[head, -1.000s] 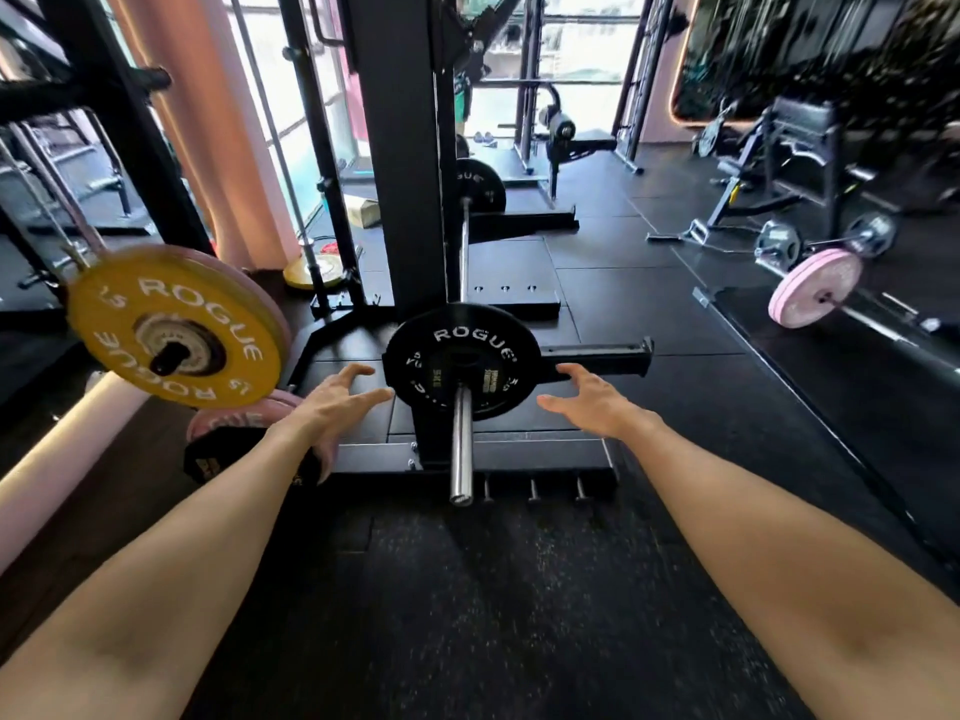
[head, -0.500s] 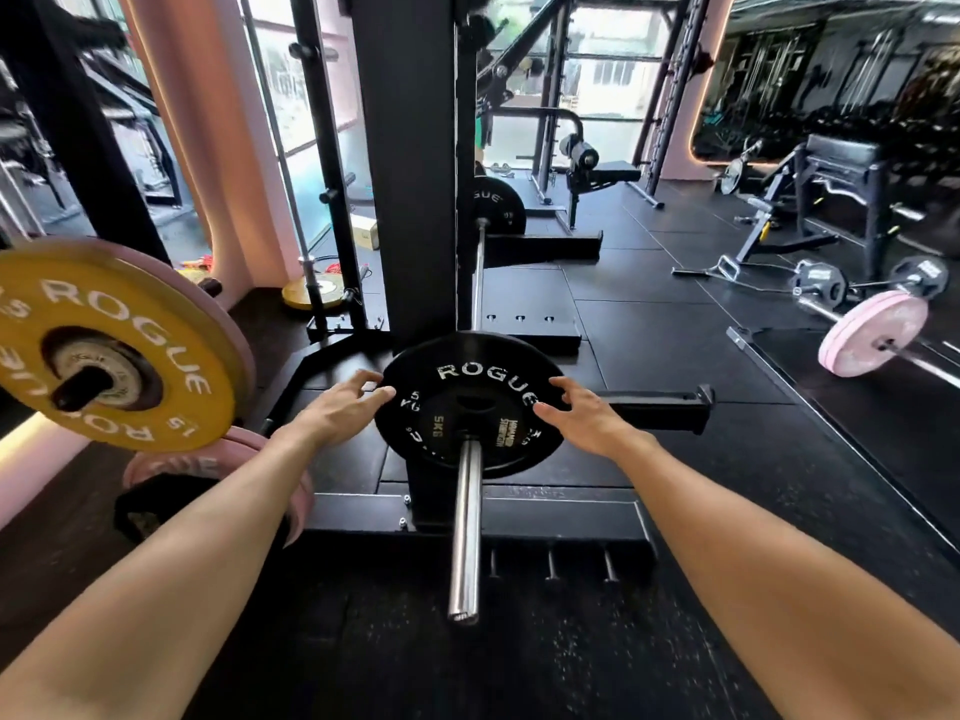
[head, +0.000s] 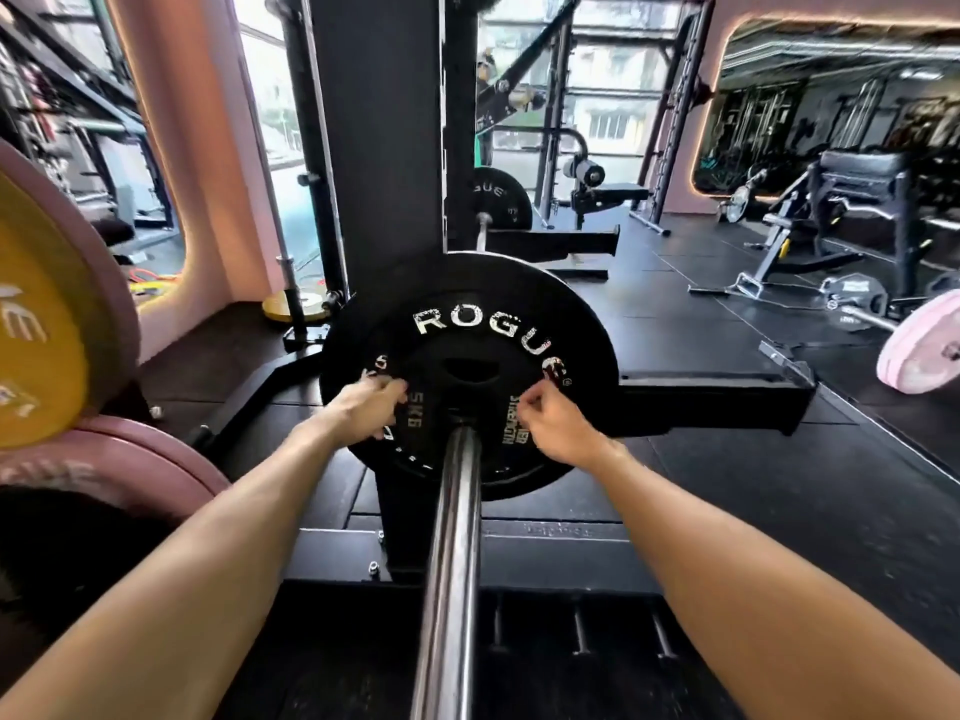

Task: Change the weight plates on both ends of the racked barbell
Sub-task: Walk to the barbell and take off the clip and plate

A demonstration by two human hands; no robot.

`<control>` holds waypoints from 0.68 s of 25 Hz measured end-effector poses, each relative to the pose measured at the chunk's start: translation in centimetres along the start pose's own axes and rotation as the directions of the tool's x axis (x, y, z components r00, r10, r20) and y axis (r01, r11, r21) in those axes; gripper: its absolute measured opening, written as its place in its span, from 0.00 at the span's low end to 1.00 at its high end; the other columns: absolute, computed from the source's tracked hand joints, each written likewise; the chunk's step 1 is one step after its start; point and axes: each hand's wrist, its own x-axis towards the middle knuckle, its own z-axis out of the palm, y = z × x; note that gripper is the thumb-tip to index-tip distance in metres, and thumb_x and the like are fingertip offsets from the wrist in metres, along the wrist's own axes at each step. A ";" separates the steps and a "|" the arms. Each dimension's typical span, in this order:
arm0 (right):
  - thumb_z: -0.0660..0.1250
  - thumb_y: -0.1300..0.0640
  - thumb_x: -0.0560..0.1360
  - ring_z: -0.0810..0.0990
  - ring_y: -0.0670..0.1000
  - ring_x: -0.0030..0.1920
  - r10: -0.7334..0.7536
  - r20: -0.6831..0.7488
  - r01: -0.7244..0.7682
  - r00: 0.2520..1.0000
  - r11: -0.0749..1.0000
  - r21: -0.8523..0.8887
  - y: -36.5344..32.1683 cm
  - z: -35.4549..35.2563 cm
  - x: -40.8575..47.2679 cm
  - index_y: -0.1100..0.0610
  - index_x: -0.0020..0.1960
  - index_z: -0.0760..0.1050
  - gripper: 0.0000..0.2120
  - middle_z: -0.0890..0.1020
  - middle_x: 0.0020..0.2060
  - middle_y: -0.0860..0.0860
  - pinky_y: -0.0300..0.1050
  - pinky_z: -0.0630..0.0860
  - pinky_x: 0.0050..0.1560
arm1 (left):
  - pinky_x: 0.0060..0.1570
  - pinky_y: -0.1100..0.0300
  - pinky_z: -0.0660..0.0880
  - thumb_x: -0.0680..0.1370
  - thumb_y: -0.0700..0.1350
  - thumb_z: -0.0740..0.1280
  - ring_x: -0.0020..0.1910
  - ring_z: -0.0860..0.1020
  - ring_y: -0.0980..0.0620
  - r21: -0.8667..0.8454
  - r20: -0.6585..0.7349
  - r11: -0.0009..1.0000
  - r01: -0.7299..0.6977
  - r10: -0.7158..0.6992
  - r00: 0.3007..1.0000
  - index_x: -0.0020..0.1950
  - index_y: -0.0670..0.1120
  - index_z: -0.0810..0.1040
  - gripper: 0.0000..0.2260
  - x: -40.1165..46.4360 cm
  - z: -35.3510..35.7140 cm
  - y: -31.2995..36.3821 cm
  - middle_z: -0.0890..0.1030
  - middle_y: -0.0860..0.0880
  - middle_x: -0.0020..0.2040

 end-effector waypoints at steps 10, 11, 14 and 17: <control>0.59 0.62 0.80 0.82 0.56 0.52 -0.099 -0.096 0.106 0.990 0.992 0.066 4.0 6.3 1.9 0.54 0.64 0.77 0.15 0.82 0.48 0.50 0.47 0.75 0.56 | 0.35 0.60 0.77 0.86 0.49 0.55 0.37 0.80 0.50 -0.409 0.105 0.912 0.014 0.032 0.994 0.62 0.43 0.72 0.12 1.4 8.1 -3.0 0.79 0.43 0.43; 0.58 0.62 0.80 0.82 0.56 0.52 -0.096 -0.103 0.104 0.990 0.992 0.069 4.0 6.4 1.7 0.54 0.64 0.77 0.15 0.82 0.49 0.50 0.45 0.75 0.53 | 0.34 0.60 0.78 0.86 0.49 0.55 0.39 0.81 0.49 -0.464 0.135 0.885 0.031 0.037 0.990 0.64 0.44 0.71 0.13 1.3 8.4 -3.0 0.80 0.43 0.46; 0.59 0.60 0.80 0.83 0.54 0.49 -0.086 -0.116 0.093 0.989 0.994 0.051 4.0 6.7 1.2 0.54 0.60 0.79 0.14 0.84 0.49 0.54 0.38 0.74 0.43 | 0.29 0.64 0.78 0.86 0.47 0.54 0.41 0.80 0.50 -0.560 0.149 0.828 0.019 0.079 0.986 0.65 0.43 0.69 0.12 1.2 8.9 -2.7 0.79 0.44 0.51; 0.59 0.61 0.80 0.83 0.54 0.47 -0.073 -0.138 0.086 0.988 0.992 0.092 4.6 7.5 1.1 0.55 0.56 0.80 0.12 0.84 0.48 0.55 0.34 0.73 0.37 | 0.34 0.60 0.80 0.86 0.48 0.57 0.41 0.80 0.48 -0.530 0.111 0.847 -0.030 0.104 0.988 0.60 0.43 0.71 0.10 1.9 8.8 -2.7 0.78 0.41 0.52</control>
